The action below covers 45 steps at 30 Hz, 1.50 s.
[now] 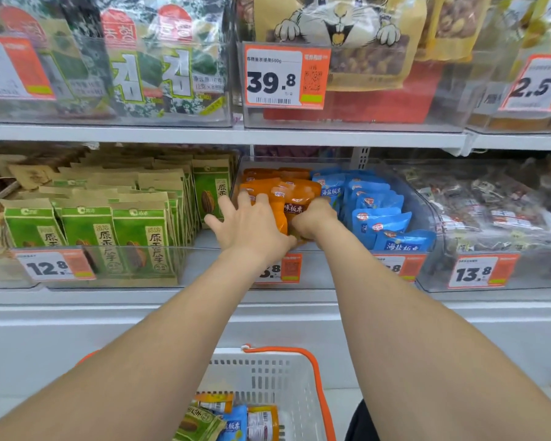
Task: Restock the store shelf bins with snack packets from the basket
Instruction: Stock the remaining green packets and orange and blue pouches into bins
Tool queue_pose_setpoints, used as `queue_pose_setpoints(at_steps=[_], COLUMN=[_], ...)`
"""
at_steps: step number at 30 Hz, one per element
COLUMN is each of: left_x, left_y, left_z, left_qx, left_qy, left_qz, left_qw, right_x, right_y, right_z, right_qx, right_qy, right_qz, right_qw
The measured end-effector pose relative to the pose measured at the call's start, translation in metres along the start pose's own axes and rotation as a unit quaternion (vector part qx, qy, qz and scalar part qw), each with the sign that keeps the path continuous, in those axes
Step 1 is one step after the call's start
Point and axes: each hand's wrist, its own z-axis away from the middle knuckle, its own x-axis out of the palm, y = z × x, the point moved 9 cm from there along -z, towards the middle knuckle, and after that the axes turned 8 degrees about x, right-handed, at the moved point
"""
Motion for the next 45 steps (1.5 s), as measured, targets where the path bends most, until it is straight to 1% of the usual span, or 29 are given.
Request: queue_pose_setpoints(at_steps=[2,5,9,10,13,16,19,23,25,27,29,31,33,34,36,38,40,43,45], left_x=[0.001,0.0,0.0,-0.001,-0.001,-0.002,-0.005,-0.007,-0.011,-0.021,-0.034,-0.045,-0.042,-0.034,-0.005,0.031,0.069,0.123,0.153], left_y=[0.0,0.001,-0.001,-0.002,-0.006,-0.01,-0.012,-0.015,-0.019,-0.022,-0.027,-0.035,-0.048,-0.056,-0.075,-0.096,-0.114,-0.13,-0.133], left_z=[0.001,0.004,0.005,0.005,0.006,0.008,0.01,0.021,0.031,0.045,0.065,0.088,0.108,0.117,0.132,0.149,0.167,0.191,0.207], left_qx=[0.002,0.018,0.026,0.029,0.041,0.057,0.074,0.1,0.108,0.131,0.157,0.173,0.184,0.188,0.18,0.146,0.119,0.09,0.097], left_qy=[0.004,0.019,0.023,0.025,0.03,0.035,0.046,0.068,0.099,0.143,0.202,0.258,0.273,0.257,0.183,0.093,0.006,-0.126,-0.202], left_qz=[0.0,0.001,0.008,0.012,0.03,0.066,0.116,0.168,0.184,0.179,0.163,0.137,0.124,0.128,0.145,0.153,0.133,0.094,0.035], left_qw=[1.0,1.0,0.999,0.999,0.998,0.996,0.989,0.978,0.972,0.964,0.953,0.941,0.936,0.939,0.956,0.973,0.984,0.984,0.974], right_x=[0.0,0.007,0.024,0.022,0.016,0.003,-0.01,-0.029,-0.035,-0.036,-0.032,-0.019,0.004,0.019,0.055,0.093,0.122,0.152,0.168], right_y=[0.001,0.0,-0.001,-0.004,-0.004,0.003,0.002,-0.012,-0.02,-0.03,-0.035,-0.036,-0.032,-0.027,-0.012,0.011,0.038,0.077,0.105], right_z=[-0.002,-0.002,-0.022,-0.015,-0.004,0.003,0.019,0.055,0.081,0.108,0.135,0.163,0.191,0.205,0.228,0.244,0.256,0.267,0.267], right_qx=[0.01,0.014,-0.007,-0.011,-0.012,0.006,-0.004,-0.088,-0.135,-0.18,-0.218,-0.244,-0.271,-0.286,-0.317,-0.338,-0.352,-0.369,-0.357], right_qy=[-0.011,-0.05,-0.08,-0.081,-0.064,-0.017,0.024,0.111,0.145,0.169,0.175,0.154,0.117,0.094,0.037,-0.033,-0.088,-0.125,-0.159], right_qz=[-0.015,-0.039,-0.05,-0.048,-0.011,0.052,0.103,0.156,0.194,0.205,0.19,0.18,0.203,0.229,0.301,0.387,0.457,0.538,0.579], right_qw=[1.0,0.998,0.996,0.996,0.998,0.999,0.994,0.978,0.961,0.947,0.941,0.94,0.934,0.926,0.899,0.858,0.812,0.748,0.716])
